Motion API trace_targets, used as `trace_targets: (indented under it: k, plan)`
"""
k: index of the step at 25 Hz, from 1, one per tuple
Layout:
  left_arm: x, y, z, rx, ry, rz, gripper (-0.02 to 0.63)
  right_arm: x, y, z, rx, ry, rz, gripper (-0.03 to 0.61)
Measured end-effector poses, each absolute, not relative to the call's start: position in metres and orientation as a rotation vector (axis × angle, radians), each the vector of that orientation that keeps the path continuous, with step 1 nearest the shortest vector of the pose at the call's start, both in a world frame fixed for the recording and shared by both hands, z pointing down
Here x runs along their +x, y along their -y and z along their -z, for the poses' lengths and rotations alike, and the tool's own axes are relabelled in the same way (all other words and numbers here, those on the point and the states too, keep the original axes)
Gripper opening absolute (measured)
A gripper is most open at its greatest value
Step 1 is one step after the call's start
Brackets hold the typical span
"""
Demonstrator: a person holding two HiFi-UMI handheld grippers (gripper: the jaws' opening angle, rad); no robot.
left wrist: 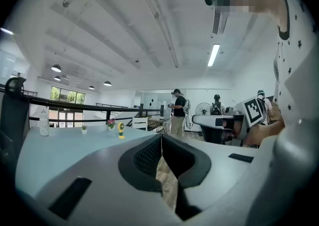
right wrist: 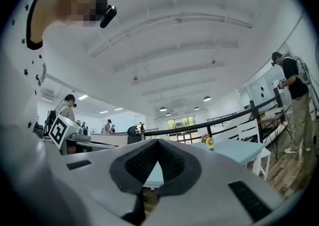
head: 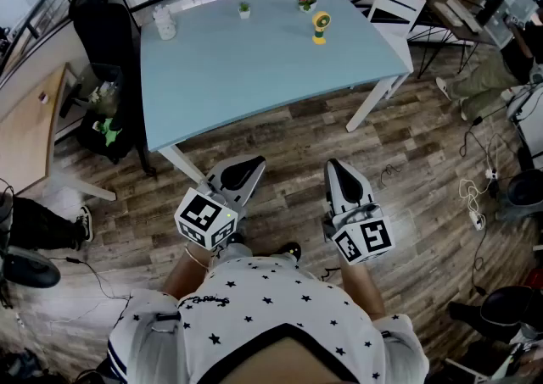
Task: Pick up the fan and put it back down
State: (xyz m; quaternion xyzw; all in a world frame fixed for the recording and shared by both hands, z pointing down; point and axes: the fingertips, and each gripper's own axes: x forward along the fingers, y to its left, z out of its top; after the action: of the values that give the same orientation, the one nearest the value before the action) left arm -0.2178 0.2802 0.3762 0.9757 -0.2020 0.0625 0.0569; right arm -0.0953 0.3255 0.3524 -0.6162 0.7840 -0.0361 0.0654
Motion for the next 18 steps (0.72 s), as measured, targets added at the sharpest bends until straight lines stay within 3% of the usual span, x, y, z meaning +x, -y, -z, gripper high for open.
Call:
trace_targets:
  k: [18]
  plan:
    - [-0.19,-0.284,-0.375,2.956,0.683,-0.203,0.028,-0.066,-0.327,-0.351,-1.772,-2.39,0.089,-0.002]
